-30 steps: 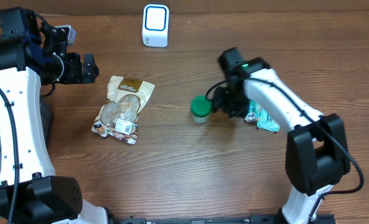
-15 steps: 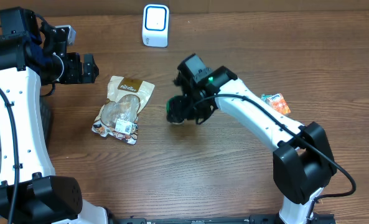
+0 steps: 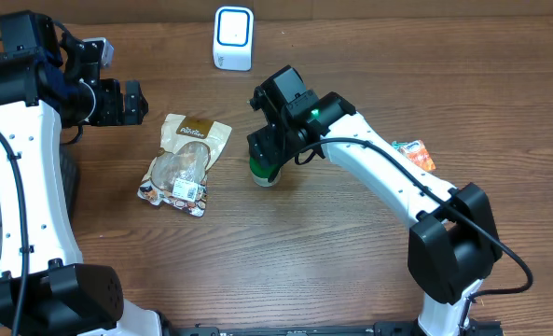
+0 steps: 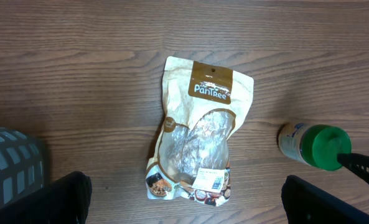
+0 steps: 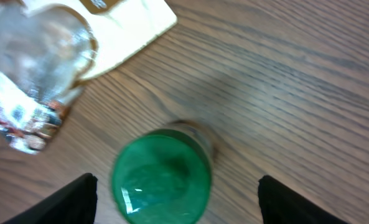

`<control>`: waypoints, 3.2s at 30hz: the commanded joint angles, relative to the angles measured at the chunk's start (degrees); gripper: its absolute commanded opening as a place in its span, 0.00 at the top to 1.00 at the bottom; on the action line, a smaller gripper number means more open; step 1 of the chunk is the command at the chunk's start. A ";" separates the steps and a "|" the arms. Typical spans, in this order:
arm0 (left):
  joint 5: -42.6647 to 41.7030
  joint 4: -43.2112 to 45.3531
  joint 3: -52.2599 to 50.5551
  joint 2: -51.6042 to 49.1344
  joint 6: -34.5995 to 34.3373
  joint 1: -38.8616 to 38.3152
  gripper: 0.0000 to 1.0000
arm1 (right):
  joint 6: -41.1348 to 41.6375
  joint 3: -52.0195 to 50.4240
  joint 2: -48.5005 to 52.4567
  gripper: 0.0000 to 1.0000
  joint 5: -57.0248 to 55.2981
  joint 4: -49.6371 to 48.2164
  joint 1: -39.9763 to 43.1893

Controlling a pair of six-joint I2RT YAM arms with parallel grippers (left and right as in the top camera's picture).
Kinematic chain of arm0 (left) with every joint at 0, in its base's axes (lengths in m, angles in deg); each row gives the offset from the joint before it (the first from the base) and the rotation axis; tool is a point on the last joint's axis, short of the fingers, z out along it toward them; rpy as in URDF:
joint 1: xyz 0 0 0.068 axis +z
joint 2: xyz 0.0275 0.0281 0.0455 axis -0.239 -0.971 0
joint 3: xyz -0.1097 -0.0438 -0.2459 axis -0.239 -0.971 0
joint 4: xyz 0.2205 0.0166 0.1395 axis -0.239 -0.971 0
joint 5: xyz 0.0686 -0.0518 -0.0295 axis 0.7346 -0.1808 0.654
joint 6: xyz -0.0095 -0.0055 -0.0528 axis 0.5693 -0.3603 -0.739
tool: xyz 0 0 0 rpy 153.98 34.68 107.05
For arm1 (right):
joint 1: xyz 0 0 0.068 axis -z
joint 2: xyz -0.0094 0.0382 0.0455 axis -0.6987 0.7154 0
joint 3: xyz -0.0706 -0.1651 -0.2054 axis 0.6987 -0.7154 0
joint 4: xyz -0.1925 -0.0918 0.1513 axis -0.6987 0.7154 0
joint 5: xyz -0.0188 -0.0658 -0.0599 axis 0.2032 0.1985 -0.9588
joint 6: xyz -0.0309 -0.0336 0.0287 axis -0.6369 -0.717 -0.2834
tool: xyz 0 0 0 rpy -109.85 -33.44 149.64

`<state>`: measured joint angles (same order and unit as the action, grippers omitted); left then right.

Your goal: Scan the item barcode

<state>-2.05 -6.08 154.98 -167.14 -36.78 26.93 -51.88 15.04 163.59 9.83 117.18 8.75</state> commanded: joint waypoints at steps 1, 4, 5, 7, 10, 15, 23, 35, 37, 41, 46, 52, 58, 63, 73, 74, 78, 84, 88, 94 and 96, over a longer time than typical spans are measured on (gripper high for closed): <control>-0.44 0.09 0.90 0.66 1.27 -0.37 0.00 | 7.39 0.90 1.53 0.31 -7.21 -0.04 1.55; -0.44 0.09 0.90 0.66 1.25 -0.37 0.00 | 17.44 0.90 2.19 0.36 -10.62 0.46 3.34; -0.44 0.09 0.90 0.66 1.27 -0.37 0.00 | 19.56 0.90 2.51 0.37 -10.51 0.61 3.93; -0.44 0.09 0.90 0.66 1.27 -0.37 0.00 | 22.73 0.81 3.50 0.39 -10.14 1.31 4.72; -0.44 0.09 0.90 0.66 1.27 -0.37 0.00 | 23.63 0.79 5.79 0.38 -8.46 1.77 4.46; -0.44 0.09 0.90 0.66 1.25 -0.37 0.00 | 23.65 0.79 7.54 0.38 -4.59 4.63 3.37; -0.44 0.09 0.90 0.66 1.27 -0.37 0.00 | 23.54 0.92 6.95 0.38 3.74 14.47 2.29; -0.44 0.09 0.90 0.66 1.27 -0.37 0.00 | 20.13 0.92 4.92 0.38 5.70 7.17 -4.70; -0.44 0.09 0.90 0.66 1.27 -0.37 0.00 | 20.11 1.05 4.92 0.38 5.01 6.99 -5.53; -0.44 0.09 0.90 0.66 1.25 -0.37 0.00 | 15.17 3.72 4.31 0.38 3.10 8.39 -6.88; -0.44 0.09 0.90 0.66 1.27 -0.37 0.00 | 8.09 8.04 3.02 0.28 -1.53 8.94 -8.20; -0.44 0.07 0.90 0.66 1.25 -0.37 0.00 | -0.39 8.57 3.28 0.13 -5.92 5.25 -9.09; -0.44 0.09 0.90 0.66 1.27 -0.37 0.00 | -5.44 8.20 5.51 0.09 -5.57 1.03 -9.05; -0.44 0.07 0.90 0.66 1.25 -0.37 0.00 | -9.29 8.20 7.98 0.10 0.96 0.52 -9.05; -0.44 0.09 0.90 0.66 1.27 -0.37 0.00 | -9.25 7.93 12.26 0.12 -1.95 -1.14 -8.52; -0.44 0.09 0.90 0.66 1.27 -0.37 0.00 | -9.25 7.93 12.28 0.15 -2.03 -1.20 -8.44; -0.44 0.09 0.90 0.66 1.27 -0.37 0.00 | -8.26 7.93 12.28 0.27 -2.03 -1.92 -8.39; -0.44 0.09 0.90 0.66 1.25 -0.37 0.00 | -3.85 7.93 12.28 0.41 -6.71 -1.75 -8.17; -0.44 0.09 0.90 0.66 1.27 -0.37 0.00 | 1.22 8.04 12.17 0.47 -10.58 -1.09 -8.17; -0.44 0.09 0.90 0.66 1.27 -0.37 0.00 | 17.05 12.74 11.52 0.47 -21.18 7.85 -8.17; -0.44 0.07 0.90 0.66 1.25 -0.37 0.00 | 25.33 14.38 11.52 0.48 -23.82 11.06 -8.17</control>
<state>-2.03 -6.08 154.98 -167.14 -36.78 26.93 -41.31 25.46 175.72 -5.86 125.99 0.25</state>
